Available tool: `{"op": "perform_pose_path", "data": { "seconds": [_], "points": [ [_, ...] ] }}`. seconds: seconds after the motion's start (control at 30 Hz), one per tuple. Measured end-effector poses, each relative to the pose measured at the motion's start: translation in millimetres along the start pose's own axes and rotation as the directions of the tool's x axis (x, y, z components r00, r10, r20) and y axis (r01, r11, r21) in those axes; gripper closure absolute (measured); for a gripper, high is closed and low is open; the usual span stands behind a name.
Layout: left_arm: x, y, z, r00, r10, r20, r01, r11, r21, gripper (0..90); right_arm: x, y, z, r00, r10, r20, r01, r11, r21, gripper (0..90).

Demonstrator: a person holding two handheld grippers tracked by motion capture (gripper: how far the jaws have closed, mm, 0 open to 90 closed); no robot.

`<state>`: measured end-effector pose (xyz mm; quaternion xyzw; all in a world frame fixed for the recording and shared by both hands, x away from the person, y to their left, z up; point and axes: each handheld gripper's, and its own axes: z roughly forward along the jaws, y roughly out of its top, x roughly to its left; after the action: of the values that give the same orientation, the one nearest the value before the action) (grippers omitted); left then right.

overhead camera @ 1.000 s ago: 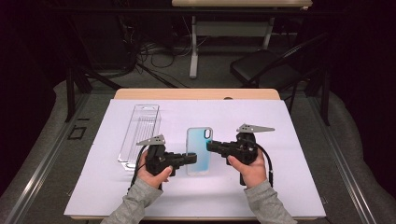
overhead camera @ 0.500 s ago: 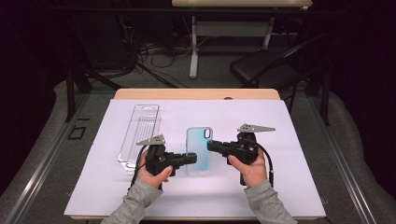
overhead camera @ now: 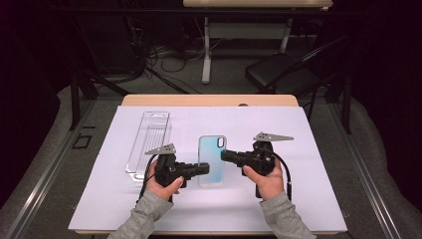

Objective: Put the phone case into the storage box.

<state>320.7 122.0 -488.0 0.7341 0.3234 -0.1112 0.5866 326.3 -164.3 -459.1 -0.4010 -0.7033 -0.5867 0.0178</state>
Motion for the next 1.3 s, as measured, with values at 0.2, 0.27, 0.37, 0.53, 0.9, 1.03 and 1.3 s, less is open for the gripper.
{"op": "perform_pose_path", "data": {
  "seconds": [0.2,0.27,0.37,0.53,0.9,1.03,1.3],
  "points": [
    [-0.1,0.0,0.0,1.0000,0.000,0.001,0.000,1.0000,0.000,81.2,0.3,-0.2,-0.2,1.0000,-0.008,0.001,0.008,1.000,-0.005,83.3],
    [-0.1,-0.1,0.1,1.0000,0.000,0.001,0.000,1.0000,0.000,81.2,0.6,-0.3,-0.2,1.0000,-0.010,0.001,0.010,1.000,-0.010,83.4],
    [-0.1,-0.1,0.1,1.0000,0.000,0.001,0.000,1.0000,0.000,81.2,0.7,-0.4,-0.4,0.9999,-0.011,0.002,0.011,1.000,-0.008,83.4],
    [-0.2,-0.2,0.1,1.0000,0.001,0.002,-0.001,1.0000,0.000,81.2,1.0,-0.5,-0.5,0.9999,-0.010,0.003,0.010,1.000,-0.009,83.6],
    [0.0,0.1,-0.2,1.0000,0.001,0.002,-0.001,1.0000,-0.004,81.2,1.7,-1.0,-0.8,0.9999,-0.011,0.006,0.011,1.000,-0.016,83.9],
    [0.0,0.0,-0.2,1.0000,0.001,0.002,-0.001,1.0000,-0.007,81.1,2.1,-1.2,-0.7,0.9999,-0.010,0.006,0.010,1.000,-0.020,83.9],
    [0.2,0.1,-0.6,1.0000,0.003,0.000,-0.003,0.9999,-0.010,81.1,3.0,-1.6,-0.9,1.0000,-0.006,0.007,0.006,1.000,-0.026,83.9]
  ]
}}
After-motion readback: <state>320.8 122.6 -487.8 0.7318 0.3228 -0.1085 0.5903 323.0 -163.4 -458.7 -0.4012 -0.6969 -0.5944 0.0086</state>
